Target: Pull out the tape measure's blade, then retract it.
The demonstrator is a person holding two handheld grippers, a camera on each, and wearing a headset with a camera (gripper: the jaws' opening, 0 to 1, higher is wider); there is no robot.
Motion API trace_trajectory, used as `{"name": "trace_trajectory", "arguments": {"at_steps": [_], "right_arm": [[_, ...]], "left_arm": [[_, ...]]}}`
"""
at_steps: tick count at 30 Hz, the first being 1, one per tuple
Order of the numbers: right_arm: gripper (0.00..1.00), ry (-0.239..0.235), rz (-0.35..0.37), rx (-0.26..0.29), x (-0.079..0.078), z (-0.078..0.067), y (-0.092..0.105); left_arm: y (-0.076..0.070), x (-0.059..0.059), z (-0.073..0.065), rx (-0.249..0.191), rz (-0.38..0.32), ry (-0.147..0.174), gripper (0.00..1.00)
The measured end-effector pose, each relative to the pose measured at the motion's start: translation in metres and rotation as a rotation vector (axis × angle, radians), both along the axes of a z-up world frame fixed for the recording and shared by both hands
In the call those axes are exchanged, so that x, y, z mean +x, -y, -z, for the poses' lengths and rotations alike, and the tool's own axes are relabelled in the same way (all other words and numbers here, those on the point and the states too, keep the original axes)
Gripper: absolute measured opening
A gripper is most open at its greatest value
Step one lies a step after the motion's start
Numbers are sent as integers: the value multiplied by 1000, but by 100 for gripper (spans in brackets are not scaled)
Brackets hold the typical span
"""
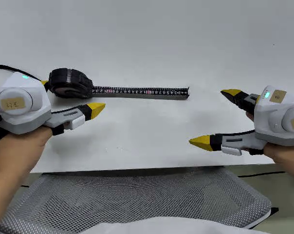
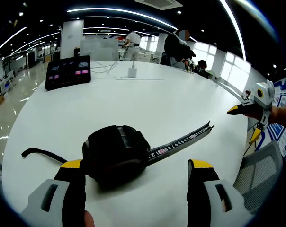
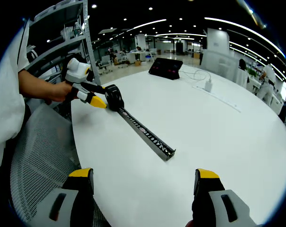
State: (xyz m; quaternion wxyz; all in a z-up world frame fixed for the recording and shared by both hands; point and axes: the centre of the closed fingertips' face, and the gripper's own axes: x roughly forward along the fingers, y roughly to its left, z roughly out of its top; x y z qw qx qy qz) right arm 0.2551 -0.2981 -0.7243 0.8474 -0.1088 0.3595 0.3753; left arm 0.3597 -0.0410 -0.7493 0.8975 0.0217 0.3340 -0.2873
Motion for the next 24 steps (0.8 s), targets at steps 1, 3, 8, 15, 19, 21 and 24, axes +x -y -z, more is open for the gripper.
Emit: {"name": "trace_trajectory", "arguments": {"at_steps": [1,3,8,15,19,21,24], "right_arm": [[84,1,0,0,1,0,0],[80,1,-1,6,3,0,0],[74,6,-6,11,9,0,1],[67,6,-37,-9,19,8,1],[63,10,-58,-18,25,11,0],[61,9,-66,-21,28,13,0],[58,12,-90,-37,34,16,0]], "left_arm": [[1,0,0,2,-5,0,86],[0,2,1,15,-20,3,85],[-3,8,1,-6,-86,-4,81],[-3,16,3,-22,-139,-18,80],[-5,19,4,-32,-172,-26,77],[-7,20,5,-27,-186,-28,75],[-9,22,5,-37,-210,-38,73]]}}
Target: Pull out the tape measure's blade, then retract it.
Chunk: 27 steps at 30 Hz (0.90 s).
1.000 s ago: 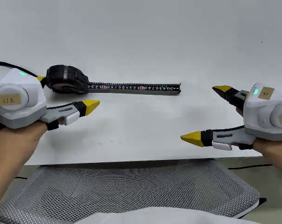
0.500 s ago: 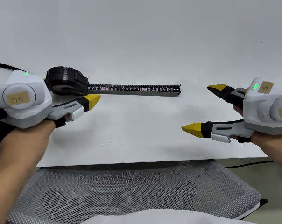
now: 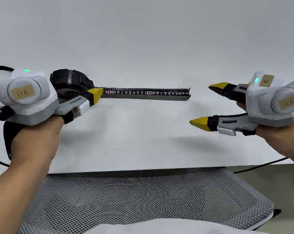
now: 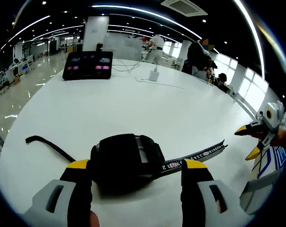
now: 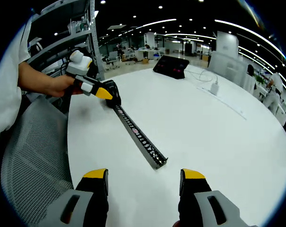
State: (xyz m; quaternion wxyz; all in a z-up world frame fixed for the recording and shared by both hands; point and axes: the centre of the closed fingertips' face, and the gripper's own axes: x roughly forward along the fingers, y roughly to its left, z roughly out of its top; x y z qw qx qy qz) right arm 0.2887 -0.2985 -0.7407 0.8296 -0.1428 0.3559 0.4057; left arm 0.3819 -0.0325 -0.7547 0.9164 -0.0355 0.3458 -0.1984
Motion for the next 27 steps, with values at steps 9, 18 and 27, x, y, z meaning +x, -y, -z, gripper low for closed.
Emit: {"name": "trace_trajectory", "arguments": {"at_steps": [9,18,27], "right_arm": [[47,15,-55,-45,21,11,3],[38,4,-119,-75,31,22,4],[34,-13,-164,-86,37,32,3]], "left_arm": [[-3,3,3,10,-52,-7,69],[-6,6,5,-25,-102,-23,66],[-8,7,7,-23,-121,-27,63]]}}
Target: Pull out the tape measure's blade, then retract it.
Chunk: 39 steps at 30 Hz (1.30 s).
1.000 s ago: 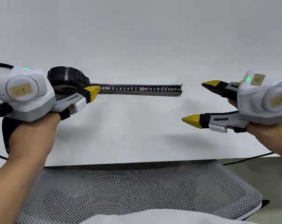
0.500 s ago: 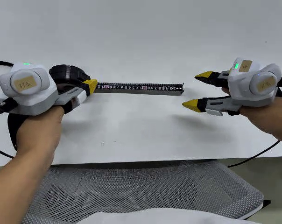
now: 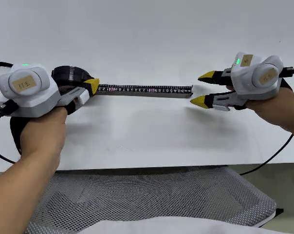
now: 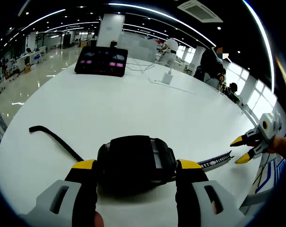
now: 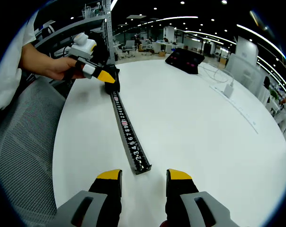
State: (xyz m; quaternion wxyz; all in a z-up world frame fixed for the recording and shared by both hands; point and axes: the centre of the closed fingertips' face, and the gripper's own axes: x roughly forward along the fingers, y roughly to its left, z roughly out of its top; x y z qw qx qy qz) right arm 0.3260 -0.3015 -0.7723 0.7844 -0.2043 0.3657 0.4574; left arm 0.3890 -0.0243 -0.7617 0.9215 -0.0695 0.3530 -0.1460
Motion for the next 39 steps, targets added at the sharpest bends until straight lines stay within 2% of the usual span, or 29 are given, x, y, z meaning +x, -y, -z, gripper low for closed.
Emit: {"name": "trace_trajectory", "arguments": {"at_steps": [21,32,39], "right_arm": [[21,-44,-91,-16,1,16,-9],[12,-35,-125,-12,2,16,-14],[12,-26,-132,-13,2,16,-14]], "left_arm": [[-1,0,2,7,7,-7,62],[-1,1,2,10,6,-8,61],[-1,1,2,12,7,-9,61]]}}
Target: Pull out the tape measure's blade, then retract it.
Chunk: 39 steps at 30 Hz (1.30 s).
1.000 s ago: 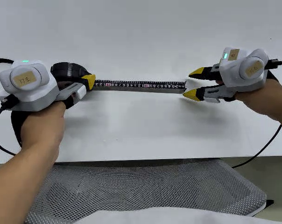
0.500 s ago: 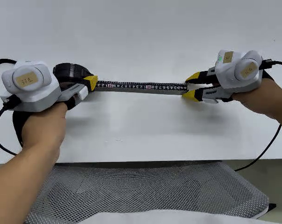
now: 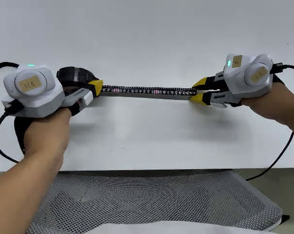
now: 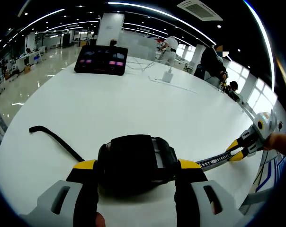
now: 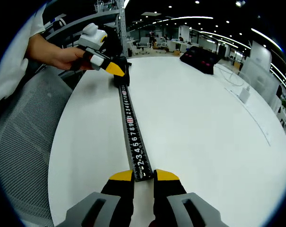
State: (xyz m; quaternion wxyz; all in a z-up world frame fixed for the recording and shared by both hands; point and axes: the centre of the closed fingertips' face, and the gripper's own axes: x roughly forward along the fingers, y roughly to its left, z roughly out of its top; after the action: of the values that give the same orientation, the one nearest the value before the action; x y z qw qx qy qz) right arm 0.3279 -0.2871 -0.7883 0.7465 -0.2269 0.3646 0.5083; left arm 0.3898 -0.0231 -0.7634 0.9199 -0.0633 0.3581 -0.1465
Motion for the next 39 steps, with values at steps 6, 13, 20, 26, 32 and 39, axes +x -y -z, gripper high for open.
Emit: {"name": "trace_trajectory", "arguments": {"at_steps": [6,13,20,26,32,39], "right_arm": [[11,5,-1,-8,1,0,0],[10,7,-6,-20,2,0,1],[10,9,-1,-19,2,0,1],[10,8,-3,-17,3,0,-3],[10,7,-7,-3,5,-2,-12],[10,10,-18,9,8,-3,-22]], "left_arm": [[0,-1,0,2,-1,-5,60],[0,-1,0,7,-6,-16,60],[-1,-1,1,3,-6,-18,59],[-1,-1,1,-1,-7,-19,59],[-1,-1,2,-6,-8,-24,59],[-1,-1,1,-14,-9,-26,59]]}}
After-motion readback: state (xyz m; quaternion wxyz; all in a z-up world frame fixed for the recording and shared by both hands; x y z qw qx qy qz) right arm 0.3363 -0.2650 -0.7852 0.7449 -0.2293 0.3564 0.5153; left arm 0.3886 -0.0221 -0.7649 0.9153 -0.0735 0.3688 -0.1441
